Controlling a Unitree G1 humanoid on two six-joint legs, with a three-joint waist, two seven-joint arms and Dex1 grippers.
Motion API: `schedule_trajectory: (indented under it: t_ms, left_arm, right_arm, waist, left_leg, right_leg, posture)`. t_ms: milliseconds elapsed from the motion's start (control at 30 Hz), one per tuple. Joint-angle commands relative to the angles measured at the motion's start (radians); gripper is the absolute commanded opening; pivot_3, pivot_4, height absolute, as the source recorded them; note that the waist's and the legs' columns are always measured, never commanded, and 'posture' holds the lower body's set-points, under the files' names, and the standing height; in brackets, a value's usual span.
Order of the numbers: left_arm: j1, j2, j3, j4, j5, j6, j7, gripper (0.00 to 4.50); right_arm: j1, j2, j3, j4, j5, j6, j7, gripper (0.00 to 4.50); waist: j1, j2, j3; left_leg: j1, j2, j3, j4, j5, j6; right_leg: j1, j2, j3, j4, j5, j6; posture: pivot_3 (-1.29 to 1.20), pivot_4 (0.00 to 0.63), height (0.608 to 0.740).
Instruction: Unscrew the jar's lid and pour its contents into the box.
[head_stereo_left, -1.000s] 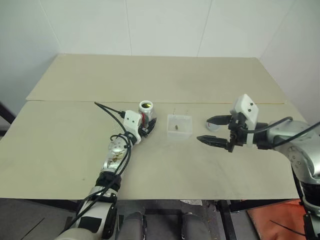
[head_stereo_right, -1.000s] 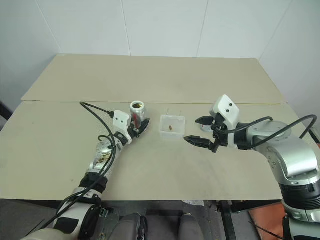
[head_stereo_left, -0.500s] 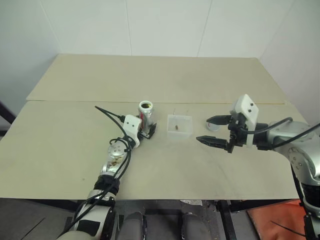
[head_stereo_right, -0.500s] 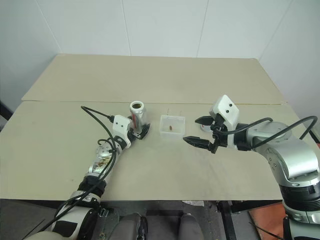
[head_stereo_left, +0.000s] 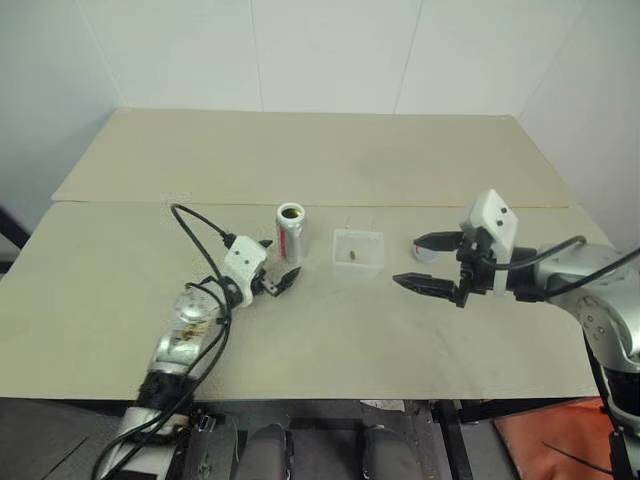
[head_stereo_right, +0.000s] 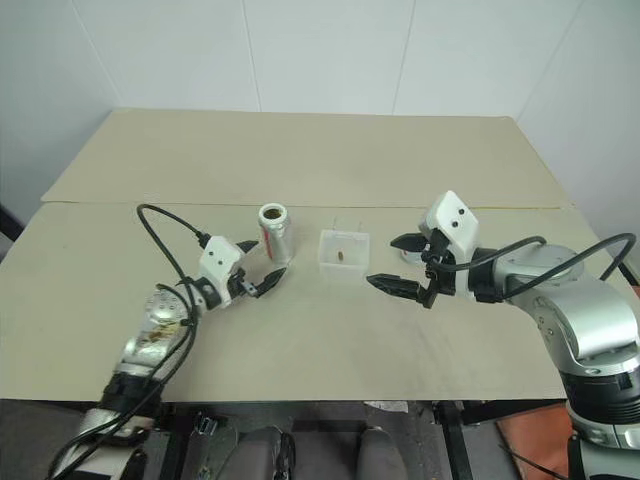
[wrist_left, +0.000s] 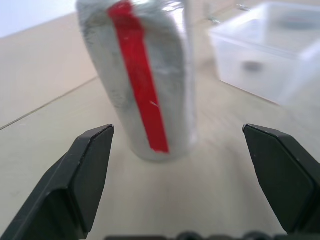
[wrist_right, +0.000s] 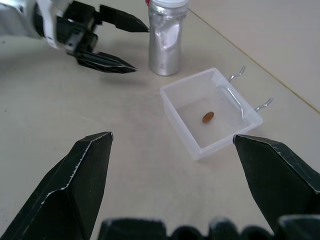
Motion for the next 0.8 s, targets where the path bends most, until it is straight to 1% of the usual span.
schedule_trajectory:
  t_ms: [33, 133, 200, 267, 433, 500, 633, 800]
  left_arm:
    - [0.012, 0.094, 0.036, -0.133, -0.095, 0.043, -0.142, 4.48]
    - [0.005, 0.177, 0.077, -0.167, -0.178, 0.066, -0.256, 4.48]
    - [-0.005, 0.246, 0.107, -0.184, -0.252, 0.062, -0.376, 4.48]
    - [-0.015, 0.286, 0.12, -0.186, -0.293, 0.061, -0.444, 4.48]
    - [-0.045, 0.394, 0.139, -0.141, -0.336, 0.033, -0.626, 4.48]
    - [-0.068, 0.404, 0.141, -0.12, -0.333, 0.025, -0.638, 4.48]
    - [-0.092, 0.388, 0.145, -0.106, -0.36, 0.046, -0.643, 4.48]
    - [-0.065, 0.383, 0.152, -0.138, -0.373, 0.069, -0.625, 4.48]
  right_arm:
    - [0.004, -0.015, -0.045, -0.037, 0.011, -0.012, -0.003, 4.5]
    - [0.014, -0.02, -0.052, -0.04, 0.013, -0.015, 0.001, 4.5]
    - [0.024, -0.029, -0.056, -0.04, 0.011, -0.017, 0.008, 4.5]
    - [0.03, -0.035, -0.059, -0.038, 0.01, -0.02, 0.012, 4.5]
    - [0.045, -0.056, -0.081, -0.051, 0.02, -0.013, 0.016, 4.5]
    - [0.051, -0.066, -0.094, -0.054, 0.025, -0.008, 0.02, 4.5]
    - [0.067, -0.084, -0.107, -0.066, 0.031, 0.003, 0.025, 4.5]
    - [0.089, -0.103, -0.122, -0.088, 0.047, 0.009, 0.028, 4.5]
  waist:
    - [0.001, 0.0, 0.0]
    - [0.0, 0.0, 0.0]
    - [0.0, 0.0, 0.0]
    - [0.0, 0.001, 0.0]
    - [0.0, 0.001, 0.0]
    - [0.001, 0.001, 0.0]
    - [0.001, 0.001, 0.0]
    - [0.0, 0.001, 0.001]
  left_leg:
    - [0.0, 0.0, 0.0, 0.0, 0.0, 0.0]
    - [0.0, 0.0, 0.0, 0.0, 0.0, 0.0]
    - [0.001, 0.0, 0.0, 0.0, 0.0, 0.0]
    - [0.001, 0.0, 0.001, 0.0, 0.0, 0.0]
    - [0.001, -0.001, 0.002, 0.0, 0.0, 0.0]
    - [0.001, -0.001, 0.002, 0.0, 0.0, 0.0]
    - [0.001, -0.001, 0.002, 0.0, 0.0, 0.001]
    - [0.001, -0.001, 0.002, 0.0, 0.0, 0.001]
  right_leg:
    - [0.0, 0.0, 0.0, 0.0, 0.0, 0.0]
    - [0.0, 0.0, 0.0, 0.0, 0.0, 0.0]
    - [0.0, 0.0, 0.0, 0.0, 0.0, 0.0]
    - [0.0, 0.0, 0.0, 0.0, 0.0, 0.0]
    - [0.0, 0.0, 0.0, -0.001, -0.001, 0.0]
    - [0.0, 0.0, 0.0, -0.001, -0.001, 0.0]
    - [0.001, 0.0, 0.0, -0.002, -0.001, 0.0]
    - [0.0, 0.001, 0.0, -0.001, -0.001, 0.0]
  posture:
    - [0.0, 0.15, 0.74]
    - [0.0, 0.15, 0.74]
    - [0.0, 0.15, 0.74]
    - [0.0, 0.15, 0.74]
    - [0.0, 0.15, 0.74]
    - [0.0, 0.15, 0.74]
    - [0.0, 0.15, 0.74]
    - [0.0, 0.15, 0.74]
